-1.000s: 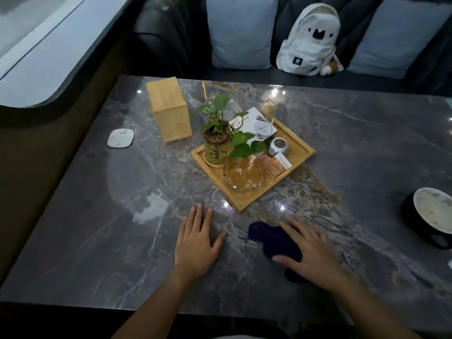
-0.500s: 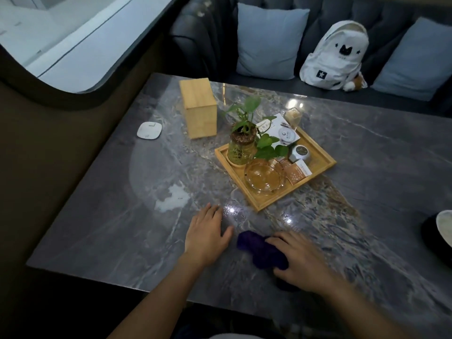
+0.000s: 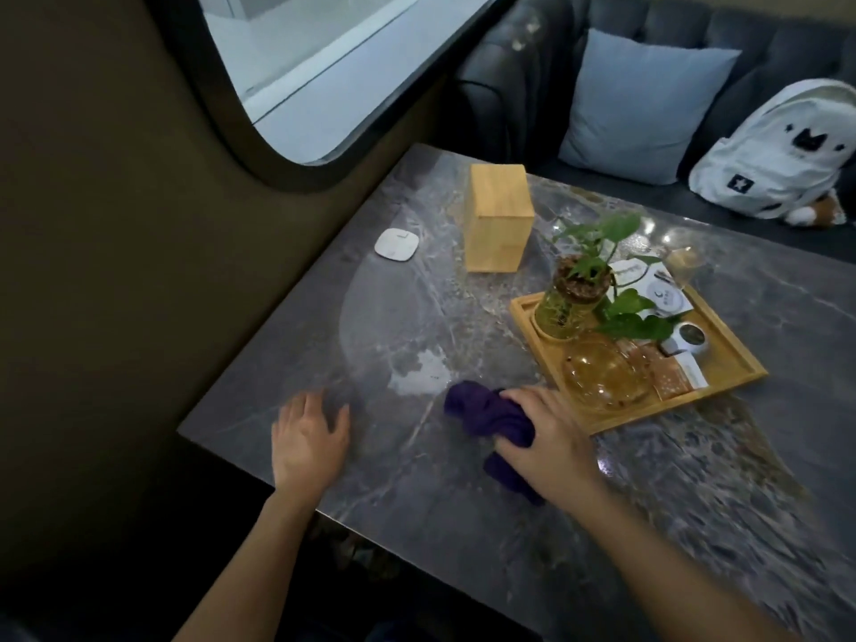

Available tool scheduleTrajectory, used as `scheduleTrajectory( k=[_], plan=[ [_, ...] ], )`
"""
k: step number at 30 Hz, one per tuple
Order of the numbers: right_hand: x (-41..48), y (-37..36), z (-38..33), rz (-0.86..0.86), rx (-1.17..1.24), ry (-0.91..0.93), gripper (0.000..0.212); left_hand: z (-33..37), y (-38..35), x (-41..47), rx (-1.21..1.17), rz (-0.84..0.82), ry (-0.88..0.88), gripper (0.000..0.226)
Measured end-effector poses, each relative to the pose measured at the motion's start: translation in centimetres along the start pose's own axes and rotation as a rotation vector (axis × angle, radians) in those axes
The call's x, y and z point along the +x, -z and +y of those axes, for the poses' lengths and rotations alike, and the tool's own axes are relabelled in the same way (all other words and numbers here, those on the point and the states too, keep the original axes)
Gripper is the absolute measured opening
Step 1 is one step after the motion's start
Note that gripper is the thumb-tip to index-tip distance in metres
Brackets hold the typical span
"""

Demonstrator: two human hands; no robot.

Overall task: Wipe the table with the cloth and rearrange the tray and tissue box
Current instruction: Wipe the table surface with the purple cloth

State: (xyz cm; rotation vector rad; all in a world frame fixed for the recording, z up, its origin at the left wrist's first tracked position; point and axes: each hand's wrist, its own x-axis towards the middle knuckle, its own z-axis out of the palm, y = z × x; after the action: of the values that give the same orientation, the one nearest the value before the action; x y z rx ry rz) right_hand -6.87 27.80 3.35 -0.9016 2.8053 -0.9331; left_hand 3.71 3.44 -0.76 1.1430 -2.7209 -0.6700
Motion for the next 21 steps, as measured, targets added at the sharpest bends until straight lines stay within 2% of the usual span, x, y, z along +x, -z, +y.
scheduleTrajectory(
  k=[4, 7, 9, 11, 12, 16, 21],
  plan=[
    [3.6, -0.8, -1.8, 0.187, 0.338, -0.271, 0.030, -2.8, 0.0, 1.0, 0.012, 0.008, 0.089, 0.056],
    [6.0, -1.6, -3.0, 0.195, 0.454, -0.266, 0.026, -4.2, -0.5, 1.7, 0.073, -0.036, 0.101, 0.064],
    [7.4, -2.6, -3.2, 0.062, 0.285, -0.166, 0.035, -4.5, -0.9, 1.7, 0.122, -0.028, 0.076, 0.065],
    [8.3, -3.7, -2.7, -0.147, -0.056, -0.102, 0.052, -4.4, -1.1, 1.5, 0.146, 0.002, 0.066, 0.065],
    [8.6, -4.2, -2.5, -0.195, -0.172, -0.061, 0.059, -4.4, -1.1, 1.4, 0.151, 0.010, 0.066, 0.065],
    [8.9, -5.6, -2.3, -0.117, -0.237, 0.066, 0.075, -4.5, -1.2, 1.5, 0.164, 0.011, 0.069, 0.065],
    [8.5, -7.8, -1.0, -0.235, -0.367, 0.161, 0.080, -4.6, -1.3, 1.6, 0.163, 0.017, 0.069, 0.064]
  ],
)
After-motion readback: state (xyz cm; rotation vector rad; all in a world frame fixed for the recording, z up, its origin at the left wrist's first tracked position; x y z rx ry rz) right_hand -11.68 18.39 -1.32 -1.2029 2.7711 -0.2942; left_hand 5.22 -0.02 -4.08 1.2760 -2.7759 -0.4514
